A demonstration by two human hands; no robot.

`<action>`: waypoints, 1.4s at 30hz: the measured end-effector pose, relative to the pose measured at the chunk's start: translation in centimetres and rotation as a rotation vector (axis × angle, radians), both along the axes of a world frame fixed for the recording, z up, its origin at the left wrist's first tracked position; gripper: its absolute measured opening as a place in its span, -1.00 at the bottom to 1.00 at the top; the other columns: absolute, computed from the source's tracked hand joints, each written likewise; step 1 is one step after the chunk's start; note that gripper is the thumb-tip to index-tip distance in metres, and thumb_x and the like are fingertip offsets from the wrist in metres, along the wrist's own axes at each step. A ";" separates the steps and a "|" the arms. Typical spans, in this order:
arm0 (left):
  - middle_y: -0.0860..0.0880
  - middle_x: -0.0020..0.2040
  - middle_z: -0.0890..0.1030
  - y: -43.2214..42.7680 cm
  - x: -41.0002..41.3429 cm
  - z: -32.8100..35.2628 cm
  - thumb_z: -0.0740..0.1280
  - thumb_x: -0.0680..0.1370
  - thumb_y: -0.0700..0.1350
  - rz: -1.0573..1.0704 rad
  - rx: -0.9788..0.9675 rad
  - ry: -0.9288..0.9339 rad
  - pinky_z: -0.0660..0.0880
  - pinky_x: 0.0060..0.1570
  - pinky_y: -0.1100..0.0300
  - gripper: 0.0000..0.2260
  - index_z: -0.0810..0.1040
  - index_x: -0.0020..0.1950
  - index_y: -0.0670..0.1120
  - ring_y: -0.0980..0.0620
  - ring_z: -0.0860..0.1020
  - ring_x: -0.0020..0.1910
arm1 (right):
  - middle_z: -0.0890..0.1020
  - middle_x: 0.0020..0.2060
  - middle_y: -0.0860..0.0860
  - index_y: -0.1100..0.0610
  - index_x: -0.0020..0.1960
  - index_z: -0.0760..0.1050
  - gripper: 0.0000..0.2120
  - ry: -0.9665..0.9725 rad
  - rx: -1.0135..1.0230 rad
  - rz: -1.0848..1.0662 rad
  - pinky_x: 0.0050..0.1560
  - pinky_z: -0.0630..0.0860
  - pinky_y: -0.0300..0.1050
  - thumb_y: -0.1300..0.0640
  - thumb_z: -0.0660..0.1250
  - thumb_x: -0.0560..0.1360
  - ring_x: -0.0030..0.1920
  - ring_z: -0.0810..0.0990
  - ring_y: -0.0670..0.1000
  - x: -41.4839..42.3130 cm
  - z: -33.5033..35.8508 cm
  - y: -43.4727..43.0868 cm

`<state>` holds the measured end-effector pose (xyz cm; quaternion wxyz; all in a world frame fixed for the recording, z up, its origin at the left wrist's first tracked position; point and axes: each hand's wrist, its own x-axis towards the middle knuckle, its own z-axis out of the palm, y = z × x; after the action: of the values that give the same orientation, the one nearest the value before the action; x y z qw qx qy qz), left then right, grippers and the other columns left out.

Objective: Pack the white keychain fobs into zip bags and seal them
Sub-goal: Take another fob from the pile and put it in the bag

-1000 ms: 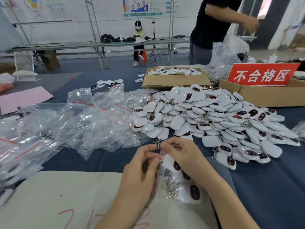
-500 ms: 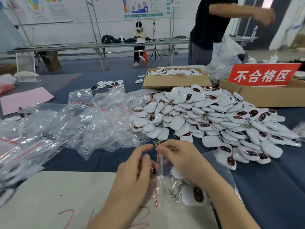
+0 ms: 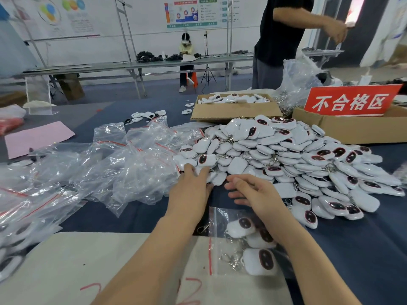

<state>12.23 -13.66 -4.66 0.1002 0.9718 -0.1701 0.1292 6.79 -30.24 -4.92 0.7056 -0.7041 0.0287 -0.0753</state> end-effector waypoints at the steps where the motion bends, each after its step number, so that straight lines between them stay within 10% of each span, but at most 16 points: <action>1: -0.09 0.27 0.31 0.1 0.2 -0.1 0.17 0.69 0.08 0.002 0.023 -0.019 0.44 -0.16 0.11 -0.65 0.31 0.47 0.04 -0.09 0.51 0.10 | 0.75 -0.10 -0.05 0.00 0.04 0.64 -0.82 0.007 0.028 -0.005 -0.10 0.63 -0.27 0.15 0.27 0.64 -0.11 0.70 -0.08 0.1 0.0 -0.1; 6: -0.02 0.31 0.36 1.2 -0.8 -0.5 0.10 0.71 0.08 -0.047 0.095 -0.118 0.43 -0.19 0.17 -0.69 0.40 0.43 0.12 -0.01 0.54 0.13 | 0.74 -0.08 -0.10 -0.04 0.07 0.65 -0.86 0.028 0.042 -0.005 -0.12 0.61 -0.29 0.12 0.32 0.62 -0.10 0.71 -0.09 0.4 -0.3 -0.3; 13: 0.26 0.08 0.61 0.9 -4.1 -0.7 0.26 0.66 0.07 -0.271 -0.701 0.157 0.45 0.06 0.39 -0.80 0.52 0.28 0.20 0.27 0.56 0.10 | 0.71 -0.19 -0.16 -0.11 0.07 0.64 -0.85 -0.147 -0.213 0.023 -0.17 0.59 -0.29 0.10 0.37 0.58 -0.29 0.65 -0.12 0.5 -0.2 0.3; 18: 0.11 -0.04 0.71 0.7 -3.9 -0.4 0.41 0.58 -0.09 -0.153 -1.257 0.356 0.57 0.00 0.30 -0.80 0.58 0.20 0.09 0.18 0.66 -0.05 | 0.72 -0.27 -0.08 -0.04 0.02 0.63 -0.94 -0.093 -0.227 0.057 -0.18 0.57 -0.31 0.07 0.40 0.57 -0.30 0.66 -0.10 0.4 -0.9 0.2; 42: 0.00 0.02 0.74 1.0 -3.7 -0.3 0.40 0.60 -0.21 -0.244 -1.293 0.526 0.53 0.05 0.38 -0.82 0.67 0.15 0.01 0.07 0.67 0.08 | 0.69 -0.31 -0.21 -0.05 -0.02 0.66 -0.92 -0.038 -0.184 0.075 -0.33 0.49 -0.41 0.05 0.48 0.49 -0.41 0.61 -0.17 0.3 -0.2 0.3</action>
<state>8.52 -12.65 -4.91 0.7087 0.6905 -0.1371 -0.0469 7.04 -29.99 -5.16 0.6408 -0.7648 -0.0179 -0.0645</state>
